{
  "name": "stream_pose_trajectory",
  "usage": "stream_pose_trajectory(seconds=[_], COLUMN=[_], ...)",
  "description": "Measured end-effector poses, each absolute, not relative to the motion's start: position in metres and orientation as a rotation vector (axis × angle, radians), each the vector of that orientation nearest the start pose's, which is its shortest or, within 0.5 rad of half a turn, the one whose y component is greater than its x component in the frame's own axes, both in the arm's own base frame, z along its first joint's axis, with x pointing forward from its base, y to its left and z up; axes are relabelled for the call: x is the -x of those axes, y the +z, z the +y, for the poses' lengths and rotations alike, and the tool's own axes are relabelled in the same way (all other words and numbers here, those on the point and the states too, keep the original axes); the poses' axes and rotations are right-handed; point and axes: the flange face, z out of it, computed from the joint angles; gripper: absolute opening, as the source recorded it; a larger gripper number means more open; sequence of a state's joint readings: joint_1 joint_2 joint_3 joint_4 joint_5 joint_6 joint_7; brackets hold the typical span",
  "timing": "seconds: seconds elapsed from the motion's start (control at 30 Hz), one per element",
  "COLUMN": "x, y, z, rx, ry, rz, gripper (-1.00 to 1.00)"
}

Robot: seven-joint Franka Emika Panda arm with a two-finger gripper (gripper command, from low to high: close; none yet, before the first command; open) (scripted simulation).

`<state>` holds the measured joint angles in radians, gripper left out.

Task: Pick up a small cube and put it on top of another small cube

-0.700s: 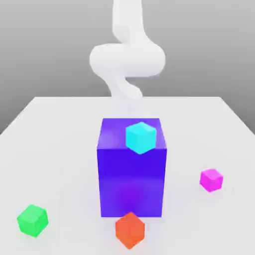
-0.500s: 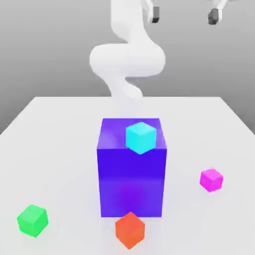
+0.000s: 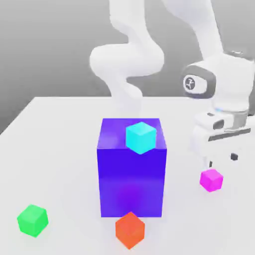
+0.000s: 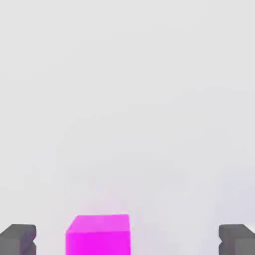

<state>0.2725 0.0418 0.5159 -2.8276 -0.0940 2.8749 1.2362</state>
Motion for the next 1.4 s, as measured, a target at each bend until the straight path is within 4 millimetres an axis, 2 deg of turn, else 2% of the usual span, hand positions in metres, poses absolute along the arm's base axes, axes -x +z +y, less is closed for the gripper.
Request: stream_pose_trajectory(seconds=[0.37,0.4,0.63,1.03,1.1,1.13,1.2,1.27,1.4], x=[-0.251,-0.25,-0.25,-0.25,-0.26,-0.271,-0.317,-0.352,-0.412], y=[0.133,0.128,0.127,0.187,0.202,0.213,0.238,0.267,0.328], z=[0.265,0.263,0.263,0.264,0.262,0.262,0.233,0.209,0.143], rx=[3.083,3.086,3.085,3.085,3.073,3.056,2.983,2.908,2.721], ry=[0.003,0.002,0.001,-0.001,-0.048,-0.085,-0.167,-0.25,-0.408], rz=[0.573,0.572,0.571,0.568,0.588,0.62,0.831,0.987,1.31], gripper=[0.0,-1.0,-1.0,-1.0,-1.0,-1.0,-1.0,-1.0,-1.0])
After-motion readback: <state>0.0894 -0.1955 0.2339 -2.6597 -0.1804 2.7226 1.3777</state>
